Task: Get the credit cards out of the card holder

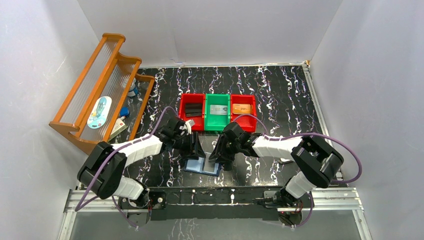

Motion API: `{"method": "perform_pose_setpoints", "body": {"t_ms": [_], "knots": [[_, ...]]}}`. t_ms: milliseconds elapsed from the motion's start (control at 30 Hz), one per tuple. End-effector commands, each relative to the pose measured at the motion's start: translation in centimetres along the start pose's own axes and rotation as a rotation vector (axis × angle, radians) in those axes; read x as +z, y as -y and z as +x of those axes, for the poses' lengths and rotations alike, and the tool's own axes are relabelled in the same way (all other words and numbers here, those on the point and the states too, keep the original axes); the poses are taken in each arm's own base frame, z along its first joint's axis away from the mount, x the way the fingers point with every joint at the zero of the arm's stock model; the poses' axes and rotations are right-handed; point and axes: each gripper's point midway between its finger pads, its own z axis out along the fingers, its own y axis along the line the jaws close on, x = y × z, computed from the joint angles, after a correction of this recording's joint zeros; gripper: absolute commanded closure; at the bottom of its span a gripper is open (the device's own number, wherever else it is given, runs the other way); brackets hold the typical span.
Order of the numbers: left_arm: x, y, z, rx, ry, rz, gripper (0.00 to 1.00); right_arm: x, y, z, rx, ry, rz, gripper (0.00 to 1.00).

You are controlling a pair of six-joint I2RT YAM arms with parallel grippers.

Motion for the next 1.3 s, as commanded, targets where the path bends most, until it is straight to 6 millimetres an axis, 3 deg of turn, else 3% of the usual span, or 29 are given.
{"method": "perform_pose_setpoints", "body": {"t_ms": [0, 133, 300, 500, 733, 1267], "knots": [[-1.6, 1.6, -0.8, 0.039, 0.037, 0.005, 0.53, 0.4, 1.3, 0.1, 0.007, -0.004, 0.033, 0.51], [-2.0, 2.3, -1.2, 0.048, 0.070, 0.036, 0.54, 0.4, 1.5, 0.2, 0.010, -0.003, 0.038, 0.51], [-1.0, 2.9, -0.1, 0.034, 0.010, 0.127, 0.56, 0.4, 1.4, 0.2, 0.010, -0.007, 0.035, 0.51], [1.0, -0.1, 1.6, -0.021, -0.066, 0.055, 0.57, 0.3, 1.3, 0.1, 0.009, -0.004, 0.029, 0.51], [1.6, -1.1, 2.6, -0.033, -0.112, 0.043, 0.65, 0.5, 1.2, 0.3, 0.011, -0.014, 0.025, 0.51], [1.2, 0.5, 2.1, -0.032, -0.086, 0.114, 0.85, 0.6, 1.1, 0.4, 0.010, -0.025, 0.014, 0.51]]}}
